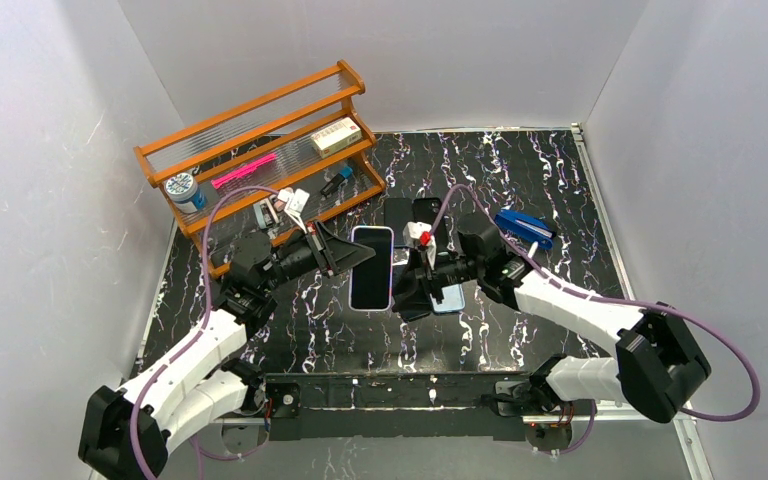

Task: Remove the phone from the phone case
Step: Remove the phone case from the phone.

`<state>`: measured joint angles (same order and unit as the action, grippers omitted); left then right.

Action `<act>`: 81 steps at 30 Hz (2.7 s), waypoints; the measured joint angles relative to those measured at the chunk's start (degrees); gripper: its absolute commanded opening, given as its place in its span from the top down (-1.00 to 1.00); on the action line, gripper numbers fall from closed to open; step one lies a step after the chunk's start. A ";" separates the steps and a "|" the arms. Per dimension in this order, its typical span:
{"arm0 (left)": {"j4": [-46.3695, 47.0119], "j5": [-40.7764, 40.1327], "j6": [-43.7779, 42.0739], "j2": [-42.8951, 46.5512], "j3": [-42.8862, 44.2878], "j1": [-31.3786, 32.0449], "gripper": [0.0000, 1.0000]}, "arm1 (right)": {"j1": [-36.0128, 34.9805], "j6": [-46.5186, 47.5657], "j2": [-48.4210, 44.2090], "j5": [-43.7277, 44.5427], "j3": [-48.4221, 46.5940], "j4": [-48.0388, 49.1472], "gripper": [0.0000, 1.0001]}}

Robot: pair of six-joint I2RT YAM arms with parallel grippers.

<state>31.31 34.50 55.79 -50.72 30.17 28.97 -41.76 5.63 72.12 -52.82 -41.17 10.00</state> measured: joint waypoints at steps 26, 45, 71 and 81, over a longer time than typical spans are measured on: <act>5.55 -0.87 0.33 0.70 -0.79 -0.02 1.00 | -0.07 -29.42 -0.11 -7.85 6.32 32.61 0.35; 10.29 -3.78 5.20 2.45 -5.01 -0.61 1.00 | -0.11 -15.93 1.62 -9.46 -0.44 14.99 0.97; 9.97 -8.90 14.29 2.80 -7.30 0.04 1.00 | -0.66 -1.66 -1.09 1.14 -1.66 10.38 0.22; 9.18 -8.98 11.13 2.89 -7.08 0.04 1.00 | -0.66 -13.46 -7.52 -0.39 7.87 17.94 0.11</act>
<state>40.49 25.52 66.92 -47.83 23.09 29.02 -42.41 -7.84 64.60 -53.21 -33.30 27.94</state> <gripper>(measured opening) 0.132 0.442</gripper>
